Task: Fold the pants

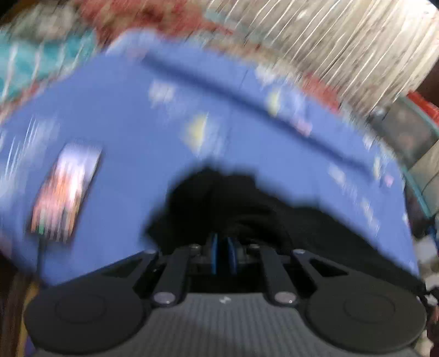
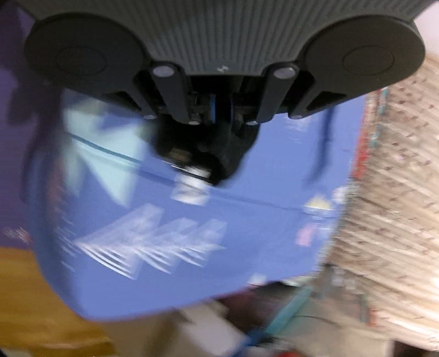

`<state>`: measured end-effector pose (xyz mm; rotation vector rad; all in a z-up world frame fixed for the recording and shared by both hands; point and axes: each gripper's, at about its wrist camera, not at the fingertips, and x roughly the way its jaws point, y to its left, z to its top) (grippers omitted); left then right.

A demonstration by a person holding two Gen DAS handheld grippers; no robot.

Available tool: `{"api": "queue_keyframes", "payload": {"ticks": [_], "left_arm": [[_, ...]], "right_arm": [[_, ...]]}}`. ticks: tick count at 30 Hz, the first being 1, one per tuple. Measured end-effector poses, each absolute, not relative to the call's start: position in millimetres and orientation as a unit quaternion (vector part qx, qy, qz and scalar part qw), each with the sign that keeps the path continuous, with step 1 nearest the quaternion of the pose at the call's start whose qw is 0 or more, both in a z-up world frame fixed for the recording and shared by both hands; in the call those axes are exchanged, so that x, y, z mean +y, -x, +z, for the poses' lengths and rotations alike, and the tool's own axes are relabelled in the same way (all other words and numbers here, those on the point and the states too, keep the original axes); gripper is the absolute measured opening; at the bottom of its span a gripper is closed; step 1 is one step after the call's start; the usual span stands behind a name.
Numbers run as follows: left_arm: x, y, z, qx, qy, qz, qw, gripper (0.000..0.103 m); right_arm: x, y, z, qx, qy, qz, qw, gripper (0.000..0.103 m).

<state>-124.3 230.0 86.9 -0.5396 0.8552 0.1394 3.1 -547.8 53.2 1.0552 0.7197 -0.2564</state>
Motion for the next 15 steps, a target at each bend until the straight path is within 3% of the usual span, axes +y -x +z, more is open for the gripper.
{"api": "queue_keyframes", "payload": {"ticks": [3,5,7,8,11,15], "left_arm": [[224.6,151.2,53.6,0.465,0.239,0.13,0.842,0.013],[239.4,165.8,59.3,0.441,0.273,0.142,0.843,0.015],[259.3,168.8,80.4,0.397,0.29,0.155,0.857,0.036],[266.4,163.2,92.2,0.381,0.282,0.165,0.865,0.042],[275.9,118.9,117.6,0.361,0.22,0.177,0.889,0.056],[280.1,24.2,106.9,0.418,0.153,0.133,0.885,0.086]], "right_arm": [[-553.5,8.7,31.3,0.336,-0.517,-0.132,0.776,0.022],[-552.8,11.8,36.7,0.332,-0.532,-0.138,0.767,0.032],[-549.8,12.4,50.7,0.327,-0.528,-0.141,0.771,0.056],[-547.3,13.7,58.6,0.321,-0.52,-0.147,0.778,0.059],[-538.3,18.7,73.3,0.31,-0.493,-0.161,0.797,0.059],[-524.4,38.4,75.5,0.301,-0.494,-0.181,0.795,0.059]]}}
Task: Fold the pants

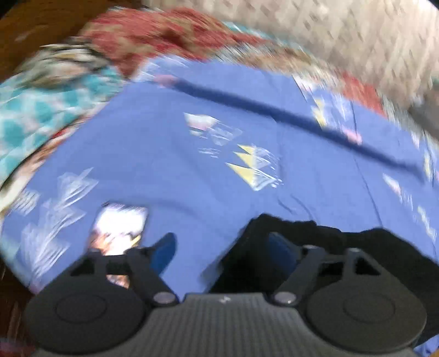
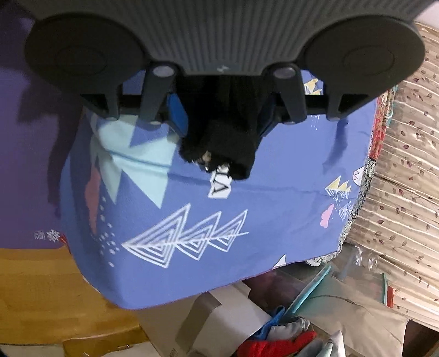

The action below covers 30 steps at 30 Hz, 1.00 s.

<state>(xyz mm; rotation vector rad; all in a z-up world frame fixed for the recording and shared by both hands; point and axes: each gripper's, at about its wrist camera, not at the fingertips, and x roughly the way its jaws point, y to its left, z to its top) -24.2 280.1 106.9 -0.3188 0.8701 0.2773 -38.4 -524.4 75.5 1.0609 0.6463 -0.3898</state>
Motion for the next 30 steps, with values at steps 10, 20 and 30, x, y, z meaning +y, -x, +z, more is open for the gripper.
{"api": "queue_keyframes", "payload": {"ticks": [10,20,30], "left_arm": [[276.3,-13.2,71.1,0.446,0.21,0.086,0.866,0.018],[313.5,98.0,54.2,0.407,0.269,0.199,0.85,0.061],[315.5,147.8,58.9,0.36,0.392,0.141,0.835,0.099]], "right_arm": [[-495.5,73.2,87.7,0.3,-0.488,-0.22,0.79,0.059],[-469.7,31.1,84.4,0.318,-0.468,-0.195,0.801,0.059],[-463.5,49.1,94.4,0.297,-0.422,-0.181,0.837,0.059]]}}
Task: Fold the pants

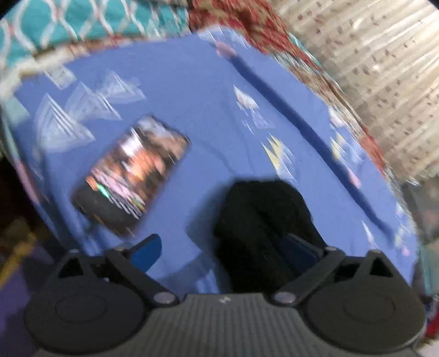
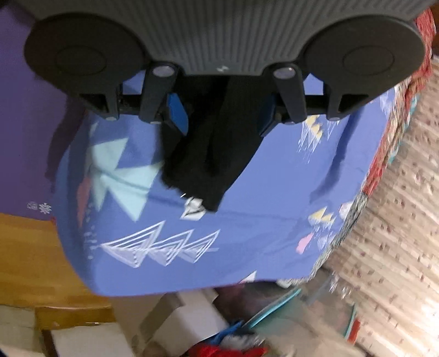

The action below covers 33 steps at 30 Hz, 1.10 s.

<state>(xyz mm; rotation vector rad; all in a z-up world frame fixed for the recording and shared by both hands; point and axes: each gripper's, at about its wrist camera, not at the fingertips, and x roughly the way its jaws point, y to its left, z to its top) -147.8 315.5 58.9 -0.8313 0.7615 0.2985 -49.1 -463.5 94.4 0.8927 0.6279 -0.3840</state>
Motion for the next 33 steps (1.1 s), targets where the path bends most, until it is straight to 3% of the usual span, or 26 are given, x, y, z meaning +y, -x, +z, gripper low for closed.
{"api": "queue_keyframes", "payload": {"ticks": [10,11,13,20,22,30,31,33], "left_arm": [[259.7,94.4,21.1,0.412,0.411,0.078,0.809,0.102],[256.5,92.9,20.7,0.412,0.408,0.081,0.811,0.099],[256.4,88.7,23.2,0.414,0.403,0.079,0.812,0.066],[265.3,96.1,13.4,0.422,0.433,0.1,0.791,0.041],[264.3,96.3,12.0,0.425,0.427,0.107,0.791,0.03],[272.5,100.0,5.7,0.426,0.446,0.108,0.78,0.025],[274.3,100.4,4.9,0.426,0.449,0.106,0.778,0.025],[278.1,102.1,3.5,0.424,0.457,0.104,0.775,0.024]], "right_arm": [[-490.0,71.9,65.1,0.278,-0.473,-0.179,0.817,0.064],[-489.4,71.5,62.9,0.278,-0.474,-0.178,0.816,0.064],[-491.2,67.7,61.0,0.279,-0.474,-0.177,0.816,0.065],[-498.4,48.3,83.8,0.253,-0.442,-0.18,0.842,0.064],[-496.3,42.6,94.8,0.243,-0.429,-0.17,0.853,0.058],[-482.6,-0.6,83.6,0.328,-0.397,-0.183,0.837,0.055],[-484.2,-9.5,75.8,0.336,-0.407,-0.184,0.829,0.045],[-487.6,-27.1,65.4,0.354,-0.402,-0.191,0.823,0.007]]}}
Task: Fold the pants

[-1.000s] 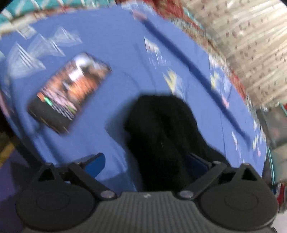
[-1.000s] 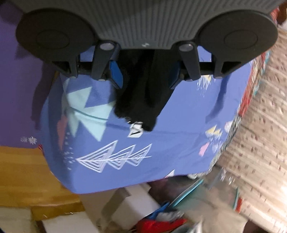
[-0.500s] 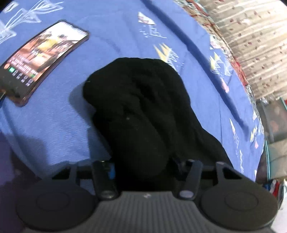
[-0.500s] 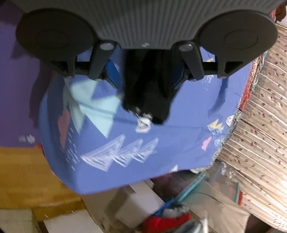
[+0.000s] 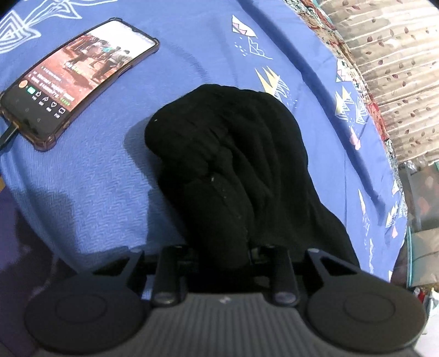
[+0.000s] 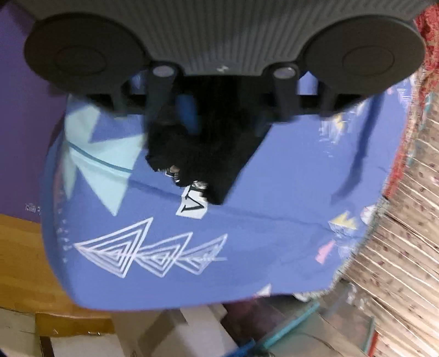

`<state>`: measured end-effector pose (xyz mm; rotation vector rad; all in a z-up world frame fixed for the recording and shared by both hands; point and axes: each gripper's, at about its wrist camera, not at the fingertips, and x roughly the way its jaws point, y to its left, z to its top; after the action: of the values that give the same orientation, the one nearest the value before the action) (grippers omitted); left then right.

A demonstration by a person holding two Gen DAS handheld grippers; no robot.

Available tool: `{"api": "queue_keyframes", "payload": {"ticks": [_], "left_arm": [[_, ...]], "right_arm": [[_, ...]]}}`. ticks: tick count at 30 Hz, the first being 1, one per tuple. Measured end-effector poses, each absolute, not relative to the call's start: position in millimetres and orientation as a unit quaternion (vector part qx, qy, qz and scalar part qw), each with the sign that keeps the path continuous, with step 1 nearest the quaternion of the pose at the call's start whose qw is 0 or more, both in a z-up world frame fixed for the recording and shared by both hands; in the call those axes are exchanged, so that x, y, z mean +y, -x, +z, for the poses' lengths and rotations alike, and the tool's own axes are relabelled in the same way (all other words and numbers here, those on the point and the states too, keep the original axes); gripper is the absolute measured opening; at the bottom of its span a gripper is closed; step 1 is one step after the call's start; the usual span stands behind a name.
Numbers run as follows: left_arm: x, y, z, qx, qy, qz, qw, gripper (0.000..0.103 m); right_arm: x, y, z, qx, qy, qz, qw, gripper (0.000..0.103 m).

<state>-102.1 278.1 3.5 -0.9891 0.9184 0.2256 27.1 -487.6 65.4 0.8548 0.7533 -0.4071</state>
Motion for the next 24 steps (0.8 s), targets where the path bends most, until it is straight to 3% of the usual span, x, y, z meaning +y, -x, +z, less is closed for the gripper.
{"api": "queue_keyframes", "payload": {"ticks": [2,8,11,13,17,20,23,24], "left_arm": [[285.4,105.7,3.1,0.421,0.465,0.101,0.772,0.022],[280.6,111.7,6.5,0.418,0.468,0.107,0.771,0.022],[279.5,112.9,7.4,0.42,0.463,0.109,0.773,0.022],[278.5,113.9,7.4,0.421,0.464,0.11,0.771,0.022],[276.8,113.9,7.7,0.424,0.466,0.11,0.769,0.022],[272.6,111.0,13.0,0.432,0.453,0.112,0.772,0.024],[269.3,109.2,15.2,0.433,0.444,0.114,0.776,0.03],[268.7,109.5,15.2,0.431,0.446,0.116,0.776,0.036]], "right_arm": [[-494.7,-37.9,65.5,0.353,-0.43,-0.195,0.808,0.006],[-498.2,-29.1,149.0,0.224,-0.492,-0.072,0.838,0.006],[-502.0,-2.5,161.3,0.186,-0.493,-0.039,0.849,0.006],[-506.0,13.3,140.2,0.211,-0.481,-0.066,0.848,0.006],[-526.0,41.4,46.3,0.316,-0.522,-0.161,0.776,0.007],[-537.0,71.6,9.8,0.27,-0.612,-0.157,0.726,0.009],[-537.8,73.9,22.4,0.252,-0.596,-0.147,0.748,0.046],[-536.3,72.5,29.6,0.245,-0.58,-0.143,0.764,0.065]]}}
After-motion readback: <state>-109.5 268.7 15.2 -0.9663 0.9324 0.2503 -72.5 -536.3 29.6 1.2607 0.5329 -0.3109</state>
